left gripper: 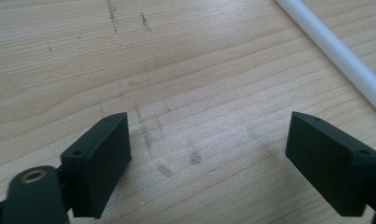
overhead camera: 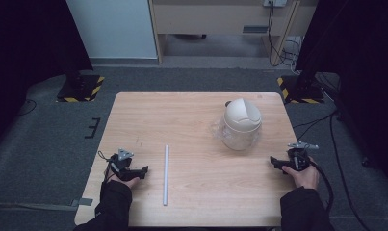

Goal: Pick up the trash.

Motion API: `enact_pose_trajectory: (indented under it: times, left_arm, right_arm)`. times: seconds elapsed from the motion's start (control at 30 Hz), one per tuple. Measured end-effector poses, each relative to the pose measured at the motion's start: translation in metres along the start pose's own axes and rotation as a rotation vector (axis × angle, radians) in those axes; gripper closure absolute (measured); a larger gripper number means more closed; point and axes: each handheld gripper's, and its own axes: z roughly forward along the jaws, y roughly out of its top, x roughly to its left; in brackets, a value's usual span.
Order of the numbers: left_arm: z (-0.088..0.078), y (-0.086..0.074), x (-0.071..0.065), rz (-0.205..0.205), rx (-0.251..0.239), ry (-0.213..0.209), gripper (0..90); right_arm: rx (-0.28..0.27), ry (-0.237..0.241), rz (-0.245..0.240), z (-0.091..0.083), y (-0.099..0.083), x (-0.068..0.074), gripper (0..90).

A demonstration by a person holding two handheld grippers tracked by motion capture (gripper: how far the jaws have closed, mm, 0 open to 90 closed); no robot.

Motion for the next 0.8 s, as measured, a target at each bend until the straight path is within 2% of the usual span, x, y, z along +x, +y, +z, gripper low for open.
enact_pose_trajectory:
  times: [0.03, 0.07, 0.1, 0.13, 0.17, 0.23, 0.37, 0.43, 0.57, 0.6, 0.63, 0.8]
  left_arm:
    - [0.0, 0.0, 0.0, 0.0, 0.0, 0.0, 14.7]
    - [-0.003, 0.002, 0.0, 0.006, -0.015, 0.002, 15.1]
    - [-0.003, 0.002, 0.0, 0.006, -0.015, 0.002, 15.3]
    - [-0.005, 0.004, 0.001, 0.02, -0.035, 0.006, 15.4]
    - [-0.005, 0.004, 0.001, 0.02, -0.035, 0.006, 15.4]
    - [-0.005, 0.005, 0.001, 0.023, -0.044, 0.001, 15.4]
    - [-0.005, 0.006, 0.0, 0.035, -0.039, -0.009, 15.3]
    - [-0.005, 0.007, 0.0, 0.043, -0.044, -0.011, 15.4]
    - [-0.005, 0.007, 0.001, 0.047, -0.041, -0.024, 15.3]
    - [-0.004, 0.007, 0.001, 0.051, -0.031, -0.028, 14.9]
    - [-0.004, 0.007, 0.001, 0.051, -0.031, -0.028, 14.8]
    - [-0.001, 0.005, 0.0, 0.063, -0.005, -0.036, 14.8]
  right_arm:
    - [0.0, 0.0, 0.0, 0.0, 0.0, 0.0, 13.8]
    - [-0.052, 0.022, -0.014, -0.006, 0.004, 0.001, 14.8]
    - [-0.052, 0.022, -0.014, -0.006, 0.004, 0.001, 14.8]
    - [-0.095, 0.029, -0.018, -0.012, 0.008, 0.001, 15.2]
    - [-0.095, 0.029, -0.018, -0.012, 0.008, 0.001, 15.2]
    - [-0.151, 0.043, -0.018, -0.02, 0.013, 0.002, 15.3]
    - [-0.193, 0.058, -0.018, -0.028, 0.017, 0.003, 15.9]
    - [-0.239, 0.071, -0.034, -0.036, 0.022, 0.006, 16.4]
    - [-0.278, 0.081, -0.05, -0.044, 0.028, 0.009, 16.5]
    - [-0.307, 0.094, -0.054, -0.049, 0.032, 0.012, 16.6]
    - [-0.307, 0.094, -0.054, -0.049, 0.032, 0.012, 16.6]
    - [-0.374, 0.125, -0.08, -0.063, 0.046, 0.019, 16.6]
